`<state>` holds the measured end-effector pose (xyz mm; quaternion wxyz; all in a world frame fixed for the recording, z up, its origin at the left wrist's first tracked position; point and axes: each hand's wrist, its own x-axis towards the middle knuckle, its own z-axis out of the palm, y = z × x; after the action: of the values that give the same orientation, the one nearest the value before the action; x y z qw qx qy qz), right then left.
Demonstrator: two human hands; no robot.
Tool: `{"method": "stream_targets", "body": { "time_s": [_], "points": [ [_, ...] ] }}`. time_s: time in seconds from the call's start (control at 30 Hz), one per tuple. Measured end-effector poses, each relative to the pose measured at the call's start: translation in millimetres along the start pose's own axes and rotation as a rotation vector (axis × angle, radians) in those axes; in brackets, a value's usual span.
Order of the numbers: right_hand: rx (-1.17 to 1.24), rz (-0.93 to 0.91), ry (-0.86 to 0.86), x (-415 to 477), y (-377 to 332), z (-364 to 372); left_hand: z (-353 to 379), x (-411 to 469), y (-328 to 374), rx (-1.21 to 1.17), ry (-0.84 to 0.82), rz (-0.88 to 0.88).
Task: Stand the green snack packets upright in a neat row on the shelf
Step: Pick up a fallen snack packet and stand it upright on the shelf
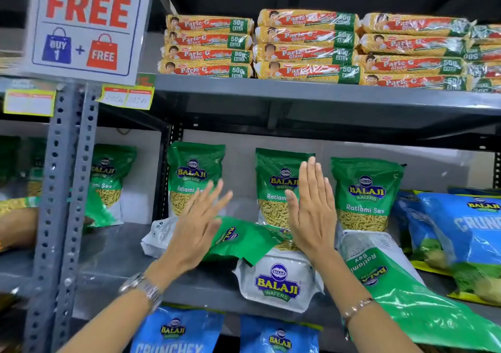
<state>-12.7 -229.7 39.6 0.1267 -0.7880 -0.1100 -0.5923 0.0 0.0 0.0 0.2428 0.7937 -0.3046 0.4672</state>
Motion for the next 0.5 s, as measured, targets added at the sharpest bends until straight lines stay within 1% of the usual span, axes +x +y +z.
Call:
{"method": "stream_targets", "body": {
  "time_s": [0.07,0.13,0.2,0.33,0.4,0.5],
  "points": [
    [-0.009,-0.060,-0.003,-2,1,-8,-5,-24,-15,0.075,-0.146,0.172],
    [-0.038,-0.136,-0.035,-7,5,-10,-2,-47,-32,0.124,-0.265,0.193],
    [-0.045,-0.212,-0.084,-9,4,-13,1,-49,-39,0.133,-0.280,0.169],
    [-0.019,-0.262,-0.126,-8,-1,-20,4,-48,-39,0.059,-0.175,0.134],
    [0.017,-0.286,-0.157,-7,-5,-24,5,-49,-38,-0.048,-0.108,0.054],
    [0.060,-0.350,-0.219,-4,-9,-30,4,-47,-38,-0.138,0.021,-0.062]
  ]
}}
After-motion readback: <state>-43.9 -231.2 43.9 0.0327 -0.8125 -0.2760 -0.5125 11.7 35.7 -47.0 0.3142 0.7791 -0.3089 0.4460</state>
